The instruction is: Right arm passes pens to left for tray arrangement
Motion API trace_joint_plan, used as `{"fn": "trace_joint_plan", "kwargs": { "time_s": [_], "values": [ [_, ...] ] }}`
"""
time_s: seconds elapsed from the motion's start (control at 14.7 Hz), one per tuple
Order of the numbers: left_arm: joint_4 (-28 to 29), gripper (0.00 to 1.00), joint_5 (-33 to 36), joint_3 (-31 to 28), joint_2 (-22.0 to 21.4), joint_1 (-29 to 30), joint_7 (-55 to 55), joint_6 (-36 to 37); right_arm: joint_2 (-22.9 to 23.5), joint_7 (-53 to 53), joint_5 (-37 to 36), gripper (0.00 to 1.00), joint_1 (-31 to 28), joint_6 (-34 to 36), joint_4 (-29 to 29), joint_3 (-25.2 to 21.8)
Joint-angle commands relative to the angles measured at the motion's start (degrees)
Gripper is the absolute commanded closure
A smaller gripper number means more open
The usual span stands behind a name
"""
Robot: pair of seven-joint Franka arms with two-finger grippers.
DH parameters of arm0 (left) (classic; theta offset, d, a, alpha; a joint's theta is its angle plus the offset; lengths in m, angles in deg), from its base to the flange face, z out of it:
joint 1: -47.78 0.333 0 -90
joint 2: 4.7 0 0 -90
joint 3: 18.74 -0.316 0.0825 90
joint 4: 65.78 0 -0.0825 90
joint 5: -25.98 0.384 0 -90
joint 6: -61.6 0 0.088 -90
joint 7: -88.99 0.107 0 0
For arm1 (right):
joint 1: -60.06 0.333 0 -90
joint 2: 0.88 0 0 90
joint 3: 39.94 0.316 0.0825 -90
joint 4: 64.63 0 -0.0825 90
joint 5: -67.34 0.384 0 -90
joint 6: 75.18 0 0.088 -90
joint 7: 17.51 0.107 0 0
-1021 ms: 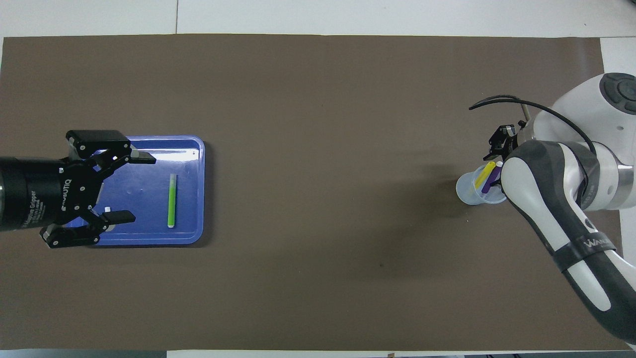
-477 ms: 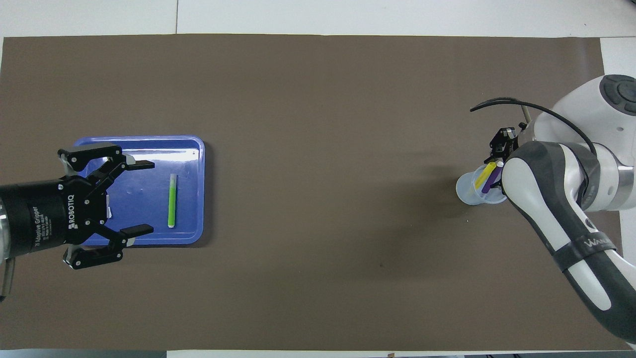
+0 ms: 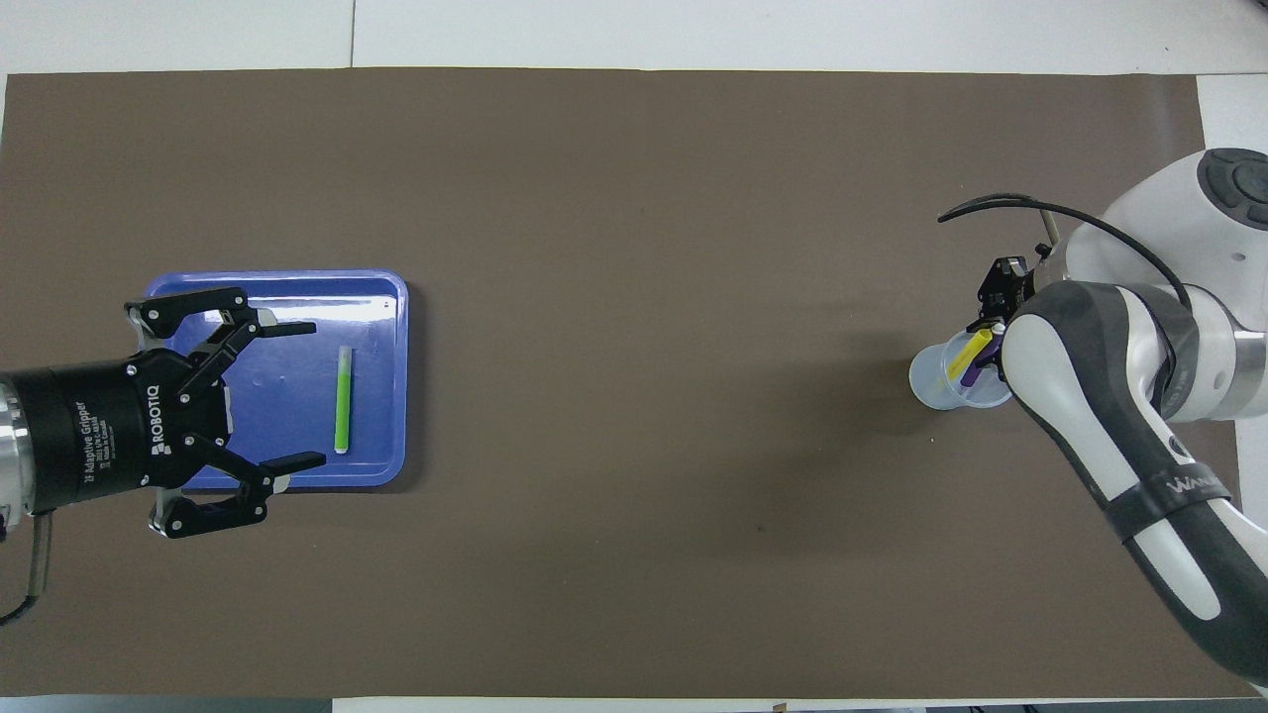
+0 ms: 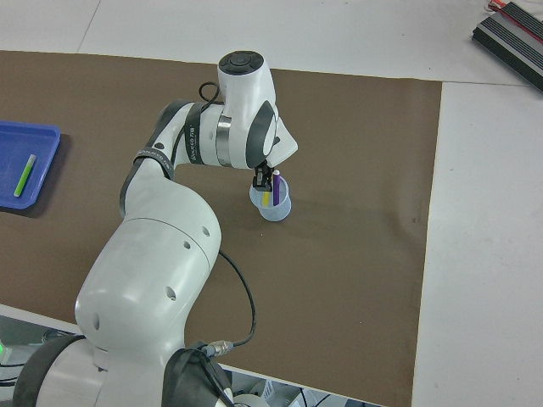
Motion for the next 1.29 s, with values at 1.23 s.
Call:
{"fn": "trace_joint_plan", "kwargs": {
  "time_s": [1.23],
  "values": [
    [1.6,0.00,-1.3,0.0,-0.9,-1.1,-9.1,-3.1,-10.2,-13.3,0.9,1.00,-0.2,11.5,-3.6,0.1]
  ]
}}
